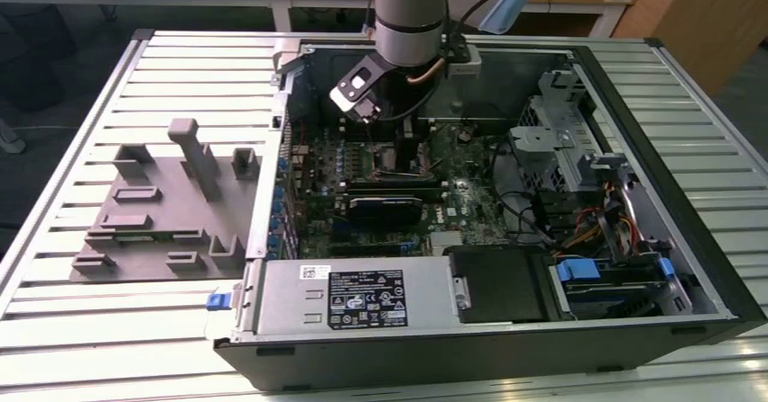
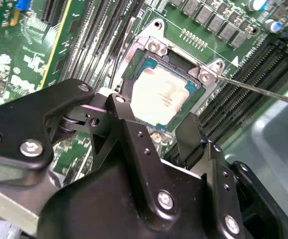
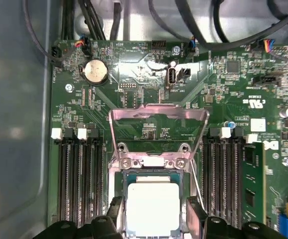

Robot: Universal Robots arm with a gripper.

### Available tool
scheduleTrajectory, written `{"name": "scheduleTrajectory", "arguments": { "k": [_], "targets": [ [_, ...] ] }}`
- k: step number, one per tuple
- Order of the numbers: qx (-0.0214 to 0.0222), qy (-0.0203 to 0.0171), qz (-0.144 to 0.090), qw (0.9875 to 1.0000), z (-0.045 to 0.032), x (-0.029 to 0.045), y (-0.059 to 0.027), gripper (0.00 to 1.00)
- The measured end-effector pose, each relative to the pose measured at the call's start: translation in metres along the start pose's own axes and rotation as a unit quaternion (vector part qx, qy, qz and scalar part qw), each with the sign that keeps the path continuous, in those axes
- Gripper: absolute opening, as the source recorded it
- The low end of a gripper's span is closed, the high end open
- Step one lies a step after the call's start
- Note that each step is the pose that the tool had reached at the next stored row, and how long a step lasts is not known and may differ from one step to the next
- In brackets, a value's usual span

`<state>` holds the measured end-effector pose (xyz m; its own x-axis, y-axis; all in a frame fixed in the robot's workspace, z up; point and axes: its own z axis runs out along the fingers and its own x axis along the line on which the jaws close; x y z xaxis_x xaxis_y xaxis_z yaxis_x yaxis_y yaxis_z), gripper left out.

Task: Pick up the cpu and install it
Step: 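Place the cpu into insertion slot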

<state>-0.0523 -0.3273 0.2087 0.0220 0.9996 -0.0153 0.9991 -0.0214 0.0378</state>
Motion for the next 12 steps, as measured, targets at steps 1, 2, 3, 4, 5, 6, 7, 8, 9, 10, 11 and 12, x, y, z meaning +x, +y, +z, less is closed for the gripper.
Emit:
{"name": "scheduleTrajectory", "arguments": {
  "k": [1, 2, 3, 4, 5, 6, 7, 8, 9, 10, 11, 12],
  "targets": [
    [0.0000, 0.0001, 0.000, 1.0000, -0.0029, 0.0000, 0.0001, 0.62],
    [-0.0001, 0.0001, 0.000, 1.0000, -0.0061, -0.0001, 0.0002, 0.62],
    [0.0000, 0.0000, 0.000, 1.0000, -0.0093, -0.0001, 0.0003, 0.62],
    [-0.0001, 0.0001, 0.000, 1.0000, -0.0126, -0.0002, 0.0005, 0.62],
    [-0.0001, 0.0000, 0.000, 1.0000, -0.0158, -0.0002, 0.0006, 0.62],
    [-0.0001, 0.0001, 0.000, 1.0000, -0.0189, -0.0003, 0.0007, 0.62],
    [-0.0001, 0.0000, 0.000, 1.0000, -0.0220, -0.0003, 0.0008, 0.62],
    [-0.0001, 0.0000, 0.000, 1.0000, -0.0250, -0.0004, 0.0009, 0.62],
    [-0.0002, 0.0001, 0.000, 1.0000, -0.0278, -0.0004, 0.0010, 0.62],
    [-0.0001, 0.0000, 0.000, 1.0000, -0.0305, -0.0005, 0.0012, 0.62],
    [-0.0001, 0.0000, 0.000, 1.0000, -0.0329, -0.0005, 0.0012, 0.62],
    [-0.0002, 0.0000, 0.000, 1.0000, -0.0348, -0.0005, 0.0013, 0.62]
  ]
}}
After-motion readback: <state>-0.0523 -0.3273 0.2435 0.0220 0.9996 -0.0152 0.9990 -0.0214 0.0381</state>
